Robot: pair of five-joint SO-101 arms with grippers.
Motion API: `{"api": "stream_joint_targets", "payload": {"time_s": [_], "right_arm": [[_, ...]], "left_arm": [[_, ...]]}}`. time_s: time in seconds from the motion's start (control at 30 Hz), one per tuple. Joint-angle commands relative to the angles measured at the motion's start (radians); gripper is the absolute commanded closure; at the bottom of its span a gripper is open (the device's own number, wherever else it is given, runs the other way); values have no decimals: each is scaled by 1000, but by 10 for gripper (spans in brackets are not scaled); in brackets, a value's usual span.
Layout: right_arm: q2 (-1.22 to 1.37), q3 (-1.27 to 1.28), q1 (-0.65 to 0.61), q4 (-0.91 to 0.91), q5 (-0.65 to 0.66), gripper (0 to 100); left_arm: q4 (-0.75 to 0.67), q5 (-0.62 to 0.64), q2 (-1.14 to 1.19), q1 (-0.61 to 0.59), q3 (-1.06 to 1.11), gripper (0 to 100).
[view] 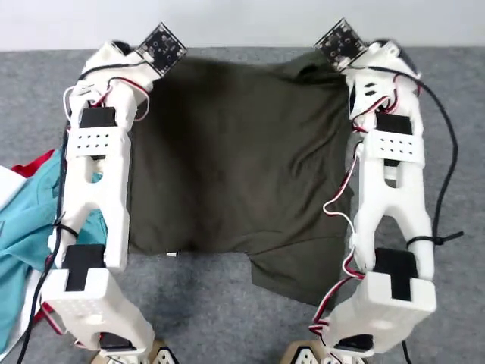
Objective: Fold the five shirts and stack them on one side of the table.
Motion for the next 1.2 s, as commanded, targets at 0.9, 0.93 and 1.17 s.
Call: {"api": "stream_joint_targets", "payload": {"time_s": [0.9, 0.93, 1.17], "right_arm": [[-354, 77, -30, 1501, -106, 990], [-374, 130, -41, 1501, -110, 990], [-567, 489, -128, 1440, -161, 990]], "left_arm": [[1059, -14, -97, 5, 116, 995], [1059, -14, -97, 5, 120, 995], [1045, -14, -97, -43, 124, 995]]}}
